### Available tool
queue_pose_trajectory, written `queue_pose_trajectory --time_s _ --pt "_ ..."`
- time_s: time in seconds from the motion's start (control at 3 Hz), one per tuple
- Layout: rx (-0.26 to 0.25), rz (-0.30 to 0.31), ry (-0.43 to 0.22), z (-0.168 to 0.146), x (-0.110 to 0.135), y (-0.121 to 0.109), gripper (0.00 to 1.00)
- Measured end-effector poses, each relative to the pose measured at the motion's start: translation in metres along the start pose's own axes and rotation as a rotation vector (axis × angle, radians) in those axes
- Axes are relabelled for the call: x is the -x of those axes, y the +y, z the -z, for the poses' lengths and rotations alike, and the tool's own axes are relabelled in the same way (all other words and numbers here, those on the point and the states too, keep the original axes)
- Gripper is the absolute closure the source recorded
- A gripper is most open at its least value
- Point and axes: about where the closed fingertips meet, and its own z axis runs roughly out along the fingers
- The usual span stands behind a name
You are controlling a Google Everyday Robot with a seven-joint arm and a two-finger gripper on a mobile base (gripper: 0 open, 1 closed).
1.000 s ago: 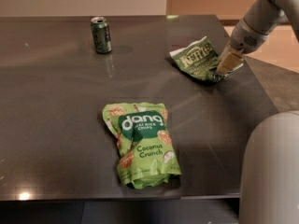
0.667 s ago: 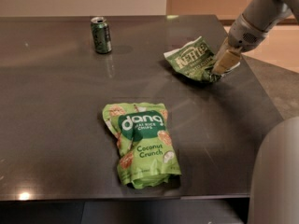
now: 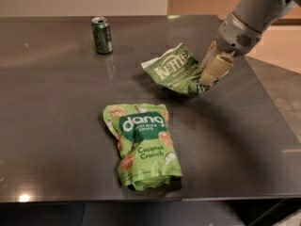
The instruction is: Move green jalapeno chip bag near green rice chip bag
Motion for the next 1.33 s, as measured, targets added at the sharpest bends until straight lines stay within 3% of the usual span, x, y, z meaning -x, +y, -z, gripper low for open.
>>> queue_pose_trajectory --time_s 0.33,0.67,1.33 --pt "0.043 0.067 -0.011 -0.007 0.022 0.043 1.0" --pt "0.077 0.109 -0.014 -0.015 0.035 0.073 0.82" --pt "0.055 0.11 -0.025 -0.018 0.039 0.067 0.35"
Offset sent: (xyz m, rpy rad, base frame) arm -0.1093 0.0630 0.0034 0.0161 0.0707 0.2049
